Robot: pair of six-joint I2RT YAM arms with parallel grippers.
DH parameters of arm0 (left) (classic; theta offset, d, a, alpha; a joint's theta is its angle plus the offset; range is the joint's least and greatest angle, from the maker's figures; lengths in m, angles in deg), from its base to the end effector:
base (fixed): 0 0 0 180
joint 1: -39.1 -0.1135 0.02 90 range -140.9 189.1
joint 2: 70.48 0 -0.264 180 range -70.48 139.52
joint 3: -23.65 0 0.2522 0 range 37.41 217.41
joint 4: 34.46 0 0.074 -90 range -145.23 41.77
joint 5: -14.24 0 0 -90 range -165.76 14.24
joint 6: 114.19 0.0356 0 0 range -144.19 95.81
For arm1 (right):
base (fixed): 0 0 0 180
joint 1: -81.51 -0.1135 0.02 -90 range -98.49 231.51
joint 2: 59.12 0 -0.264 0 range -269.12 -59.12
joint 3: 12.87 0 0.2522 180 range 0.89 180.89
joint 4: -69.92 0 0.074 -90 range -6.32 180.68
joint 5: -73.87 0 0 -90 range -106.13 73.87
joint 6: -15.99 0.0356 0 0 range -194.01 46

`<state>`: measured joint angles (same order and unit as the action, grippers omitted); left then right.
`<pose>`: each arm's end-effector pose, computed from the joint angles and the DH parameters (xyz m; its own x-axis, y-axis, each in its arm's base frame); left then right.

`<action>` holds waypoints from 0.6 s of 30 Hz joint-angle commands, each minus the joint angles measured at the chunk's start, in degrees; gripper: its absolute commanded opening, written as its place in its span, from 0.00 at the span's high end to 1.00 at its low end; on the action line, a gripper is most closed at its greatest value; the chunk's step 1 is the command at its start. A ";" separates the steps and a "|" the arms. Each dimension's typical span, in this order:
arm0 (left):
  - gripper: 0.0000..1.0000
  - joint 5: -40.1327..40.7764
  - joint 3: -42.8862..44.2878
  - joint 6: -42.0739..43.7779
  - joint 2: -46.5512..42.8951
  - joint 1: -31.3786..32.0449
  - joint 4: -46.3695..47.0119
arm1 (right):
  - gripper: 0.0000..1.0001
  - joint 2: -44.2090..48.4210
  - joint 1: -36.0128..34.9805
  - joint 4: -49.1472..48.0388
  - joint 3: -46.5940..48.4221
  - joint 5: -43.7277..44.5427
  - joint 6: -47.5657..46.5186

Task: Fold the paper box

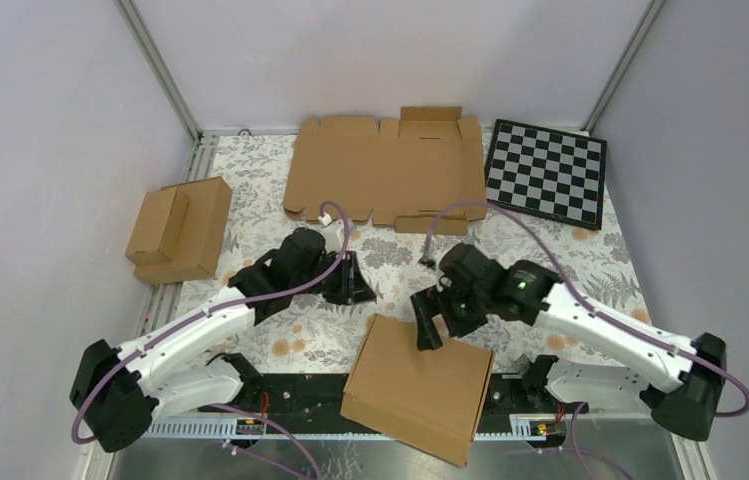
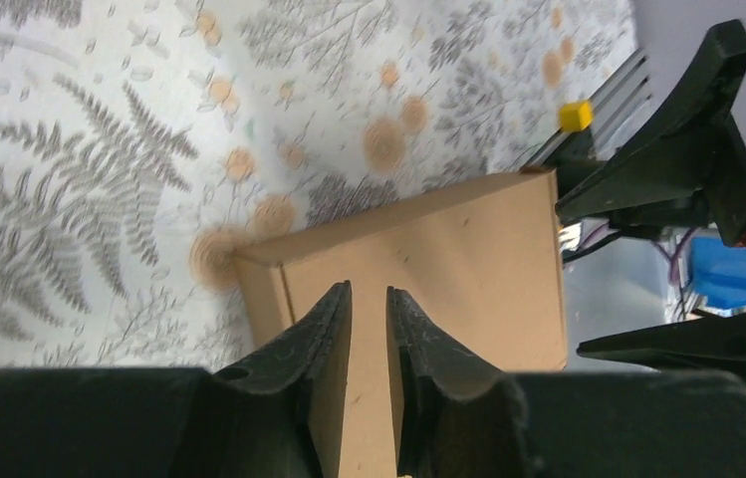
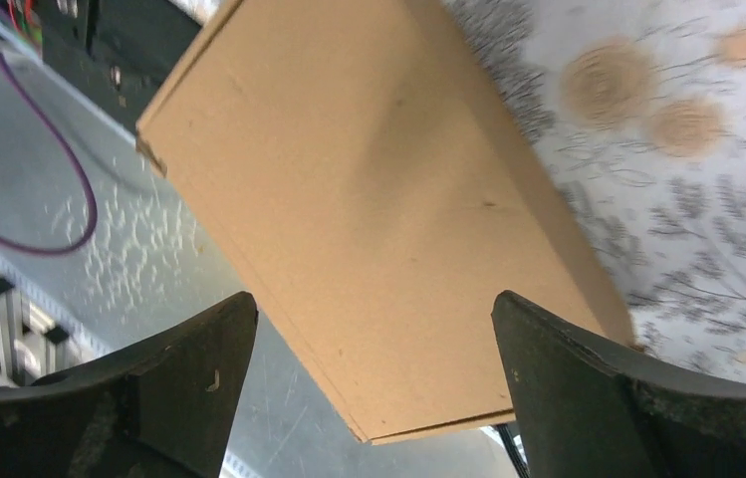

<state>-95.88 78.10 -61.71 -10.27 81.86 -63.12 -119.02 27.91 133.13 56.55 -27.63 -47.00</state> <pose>0.1594 -0.1640 0.2566 -0.8443 0.0018 -0.5359 0.4181 0.6277 -0.6566 0.1134 0.1658 0.2959 -0.8161 -0.3569 -0.4546 -0.5480 0.7280 0.4121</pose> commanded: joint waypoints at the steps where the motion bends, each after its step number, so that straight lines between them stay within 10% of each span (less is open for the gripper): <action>1: 0.75 2.60 1.43 2.66 -5.19 -0.16 -10.14 | 0.06 -3.26 -6.36 -10.89 -3.48 -8.13 0.08; 18: 0.81 -1.07 -8.48 -2.69 -5.72 -7.68 0.95 | 0.37 -20.60 -4.36 -25.19 -9.58 2.20 2.40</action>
<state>-95.60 69.62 -63.57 -16.20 76.42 -68.00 -133.38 18.42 110.31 46.48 -31.76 -41.34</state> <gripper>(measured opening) 0.197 0.684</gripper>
